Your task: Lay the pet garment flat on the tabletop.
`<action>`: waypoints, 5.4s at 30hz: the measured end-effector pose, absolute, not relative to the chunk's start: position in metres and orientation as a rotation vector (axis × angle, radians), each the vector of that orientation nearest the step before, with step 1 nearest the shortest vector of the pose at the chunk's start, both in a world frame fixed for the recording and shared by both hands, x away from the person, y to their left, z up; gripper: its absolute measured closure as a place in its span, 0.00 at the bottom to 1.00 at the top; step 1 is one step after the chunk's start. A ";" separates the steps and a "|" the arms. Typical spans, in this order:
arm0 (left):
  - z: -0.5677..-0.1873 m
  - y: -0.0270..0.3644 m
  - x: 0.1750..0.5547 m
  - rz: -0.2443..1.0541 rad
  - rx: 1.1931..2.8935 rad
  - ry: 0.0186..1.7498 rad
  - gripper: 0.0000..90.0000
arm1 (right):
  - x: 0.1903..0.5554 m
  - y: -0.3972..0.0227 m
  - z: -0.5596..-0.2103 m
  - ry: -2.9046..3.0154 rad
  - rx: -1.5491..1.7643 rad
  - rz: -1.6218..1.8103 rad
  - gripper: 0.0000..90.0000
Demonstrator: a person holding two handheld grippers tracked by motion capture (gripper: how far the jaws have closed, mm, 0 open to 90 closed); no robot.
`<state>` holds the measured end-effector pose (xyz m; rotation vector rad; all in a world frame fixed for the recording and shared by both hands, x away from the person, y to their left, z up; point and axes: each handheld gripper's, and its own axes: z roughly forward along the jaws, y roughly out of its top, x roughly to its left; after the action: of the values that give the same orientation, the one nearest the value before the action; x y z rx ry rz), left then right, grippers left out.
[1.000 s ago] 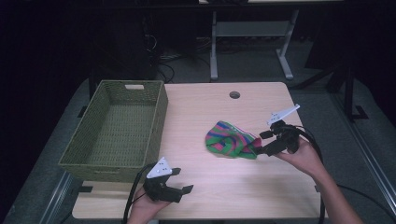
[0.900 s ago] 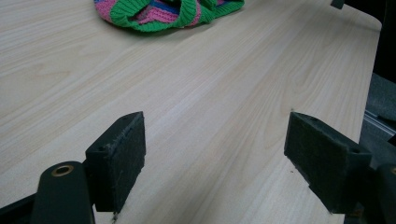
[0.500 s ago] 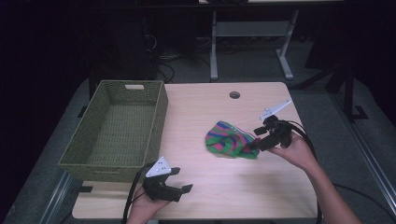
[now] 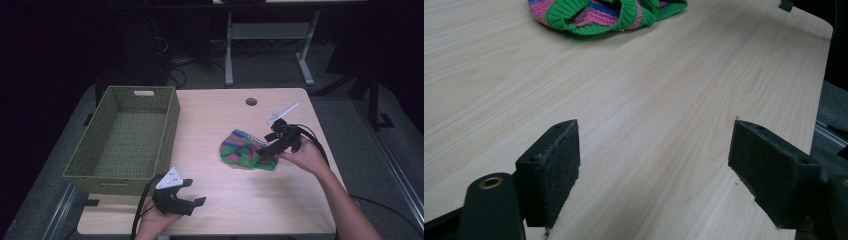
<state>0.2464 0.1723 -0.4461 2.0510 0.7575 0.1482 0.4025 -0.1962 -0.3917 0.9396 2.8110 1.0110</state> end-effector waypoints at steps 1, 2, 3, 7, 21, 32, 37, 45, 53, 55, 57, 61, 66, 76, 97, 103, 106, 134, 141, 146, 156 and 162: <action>-0.446 0.172 0.246 0.149 2.051 0.757 0.23 | 0.404 -0.194 -0.392 2.815 0.936 1.003 0.23; -0.446 0.172 0.246 0.150 2.052 0.756 0.23 | 0.406 -0.191 -0.393 2.822 0.935 0.988 0.23; -0.446 0.172 0.246 0.149 2.052 0.756 0.23 | 0.408 -0.190 -0.393 2.819 0.943 0.987 0.23; -0.446 0.173 0.247 0.145 2.046 0.758 0.23 | 0.411 -0.186 -0.393 2.821 0.943 0.995 0.23; -0.446 0.172 0.247 0.145 2.055 0.752 0.23 | 0.425 -0.171 -0.404 2.859 0.939 0.909 0.25; -0.446 0.172 0.247 0.140 2.049 0.752 0.23 | 0.433 -0.167 -0.418 2.858 0.962 0.845 0.29; -0.446 0.172 0.247 0.139 2.052 0.750 0.23 | 0.435 -0.163 -0.426 2.861 0.959 0.789 0.31; -0.446 0.173 0.247 0.141 2.048 0.752 0.23 | 0.438 -0.161 -0.435 2.844 0.964 0.717 0.34; -0.446 0.173 0.247 0.138 2.045 0.751 0.23 | 0.434 -0.155 -0.447 2.809 0.946 0.645 0.35; -0.446 0.173 0.247 0.138 2.051 0.751 0.23 | 0.431 -0.151 -0.447 2.801 0.929 0.620 0.35; -0.446 0.171 0.247 0.139 2.054 0.746 0.23 | 0.431 -0.151 -0.447 2.797 0.933 0.616 0.36; -0.447 0.168 0.246 0.137 2.064 0.741 0.23 | 0.430 -0.151 -0.447 2.790 0.964 0.621 0.43; -0.447 0.168 0.246 0.140 2.065 0.747 0.23 | 0.430 -0.151 -0.446 2.784 0.982 0.622 0.51; -0.447 0.169 0.246 0.145 2.062 0.745 0.23 | 0.431 -0.149 -0.442 2.802 0.988 0.578 0.79; -0.446 0.170 0.246 0.151 2.049 0.766 0.23 | 0.430 -0.162 -0.436 2.768 1.063 0.729 0.86; -0.446 0.171 0.247 0.154 2.046 0.770 0.23 | 0.429 -0.167 -0.431 2.769 1.076 0.770 0.86; -0.446 0.171 0.246 0.155 2.051 0.766 0.23 | 0.428 -0.171 -0.428 2.765 1.094 0.810 0.87; -0.444 0.173 0.247 0.128 2.014 0.769 0.23 | 0.412 -0.187 -0.395 2.746 1.081 1.014 0.87; -0.445 0.173 0.246 0.130 2.017 0.769 0.23 | 0.406 -0.188 -0.386 2.744 1.057 1.039 0.87; -0.445 0.173 0.247 0.125 2.015 0.775 0.23 | 0.401 -0.187 -0.379 2.740 1.038 1.056 0.87; -0.445 0.172 0.247 0.123 2.013 0.775 0.23 | 0.391 -0.188 -0.372 2.739 1.024 1.096 0.87; -0.445 0.172 0.246 0.125 2.013 0.775 0.23 | 0.385 -0.188 -0.370 2.748 0.994 1.110 0.87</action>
<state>0.2464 0.1719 -0.4448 2.0128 0.7749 0.1254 0.3853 -0.1878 -0.3701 0.9945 2.7479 1.1100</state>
